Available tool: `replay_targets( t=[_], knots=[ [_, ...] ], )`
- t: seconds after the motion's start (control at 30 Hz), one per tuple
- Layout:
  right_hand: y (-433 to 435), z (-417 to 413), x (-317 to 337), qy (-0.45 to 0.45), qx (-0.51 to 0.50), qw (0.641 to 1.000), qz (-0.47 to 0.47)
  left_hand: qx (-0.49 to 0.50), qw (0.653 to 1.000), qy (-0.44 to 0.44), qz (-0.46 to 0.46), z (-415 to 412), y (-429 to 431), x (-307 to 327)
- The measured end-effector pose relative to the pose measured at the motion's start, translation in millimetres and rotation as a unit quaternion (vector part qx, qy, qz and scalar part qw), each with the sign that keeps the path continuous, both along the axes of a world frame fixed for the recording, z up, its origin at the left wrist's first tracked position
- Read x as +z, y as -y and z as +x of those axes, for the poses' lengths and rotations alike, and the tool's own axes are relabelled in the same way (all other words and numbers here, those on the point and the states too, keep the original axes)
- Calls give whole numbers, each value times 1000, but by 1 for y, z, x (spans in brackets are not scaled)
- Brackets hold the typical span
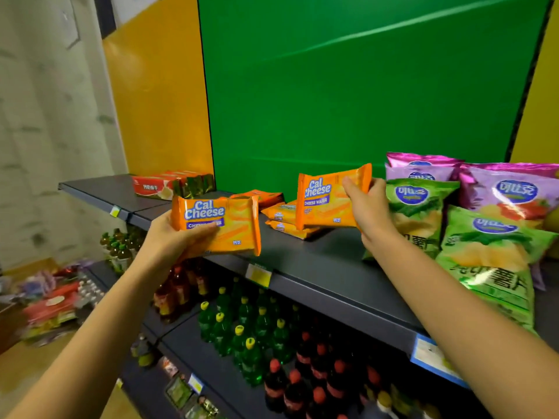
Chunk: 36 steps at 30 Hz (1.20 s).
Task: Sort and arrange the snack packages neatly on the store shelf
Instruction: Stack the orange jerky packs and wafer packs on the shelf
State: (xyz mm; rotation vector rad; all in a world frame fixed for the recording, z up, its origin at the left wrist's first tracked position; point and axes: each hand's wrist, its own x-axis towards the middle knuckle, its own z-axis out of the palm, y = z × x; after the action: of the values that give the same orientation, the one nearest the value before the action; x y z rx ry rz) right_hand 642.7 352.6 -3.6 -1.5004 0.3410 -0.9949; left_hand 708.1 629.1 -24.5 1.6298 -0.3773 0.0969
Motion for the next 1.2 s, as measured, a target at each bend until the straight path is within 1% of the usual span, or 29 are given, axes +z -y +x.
replay_targets(
  t=[0.2, 0.27, 0.37, 0.5, 0.57, 0.63, 0.73, 0.83, 0.9, 0.97, 1.03, 1.13, 1.2],
  knots=[
    [12, 76, 14, 51, -98, 994, -11, -52, 998, 23, 24, 78, 35, 6],
    [20, 97, 19, 70, -117, 990, 17, -71, 997, 12, 29, 102, 52, 8],
    [36, 122, 23, 90, -121, 987, 61, -106, 993, -3, 47, 133, 75, 8],
    [57, 147, 22, 90, -126, 977, 144, -173, 982, -12, 78, 159, 104, 7],
    [64, 156, 20, 72, -122, 972, 189, -198, 976, 0, 87, 170, 119, 6],
    [71, 163, 18, 58, -118, 969, 211, -215, 971, 11, 102, 181, 134, 4],
    [79, 170, 15, 35, -122, 970, 205, -230, 964, 3, 132, 196, 156, 0],
    [85, 180, 6, 14, -141, 969, 203, -203, 963, 19, 177, 208, 175, -3],
    [84, 185, 2, 1, -134, 968, 212, -204, 951, 32, 228, 216, 183, -6],
    [82, 190, -1, -28, -118, 970, 211, -235, 934, 27, 267, 224, 189, -10],
    [80, 196, -5, -70, -122, 970, 199, -238, 922, 39, 303, 227, 191, -14],
    [80, 208, -13, -116, -142, 969, 163, -192, 912, 98, 349, 230, 196, -18],
    [79, 212, -17, -181, -188, 961, 93, -182, 915, 133, 336, 229, 198, -21]
  ],
)
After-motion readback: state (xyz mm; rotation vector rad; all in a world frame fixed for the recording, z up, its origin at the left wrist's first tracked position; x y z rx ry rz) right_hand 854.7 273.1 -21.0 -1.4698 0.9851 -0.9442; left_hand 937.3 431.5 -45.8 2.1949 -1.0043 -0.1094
